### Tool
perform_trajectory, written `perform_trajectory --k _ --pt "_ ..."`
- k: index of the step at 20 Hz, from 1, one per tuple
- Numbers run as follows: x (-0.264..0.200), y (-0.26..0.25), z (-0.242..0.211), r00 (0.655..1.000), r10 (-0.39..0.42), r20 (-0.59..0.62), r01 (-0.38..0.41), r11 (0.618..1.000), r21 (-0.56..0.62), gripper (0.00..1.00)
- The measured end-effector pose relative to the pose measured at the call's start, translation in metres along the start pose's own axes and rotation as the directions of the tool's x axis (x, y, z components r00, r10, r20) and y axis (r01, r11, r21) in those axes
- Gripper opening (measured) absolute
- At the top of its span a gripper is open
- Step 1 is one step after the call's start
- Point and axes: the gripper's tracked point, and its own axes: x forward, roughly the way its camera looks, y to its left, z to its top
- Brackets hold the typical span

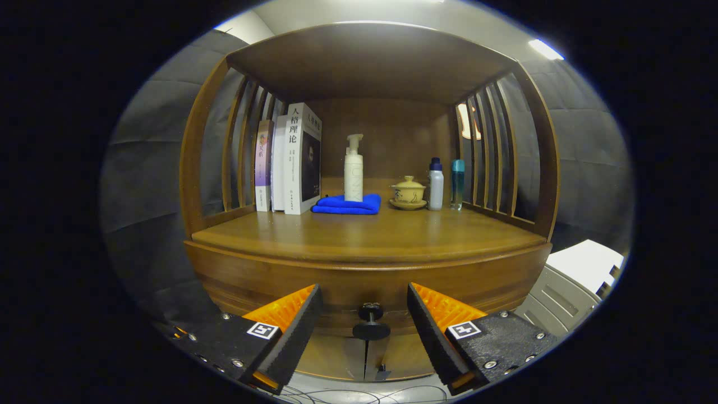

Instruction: Pull open the drawer, take out the items inside it, and place them on the countertop above the cabinet.

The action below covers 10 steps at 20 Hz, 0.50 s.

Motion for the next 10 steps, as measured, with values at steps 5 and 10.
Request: perform_trajectory --k 5,10 --pt "0.015 -0.002 -0.034 0.998 -0.015 -0.065 0.013 0.999 -0.036 0.88" --pt "0.025 -0.005 -0.046 0.997 -0.006 -0.071 0.003 0.999 -0.046 0.67"
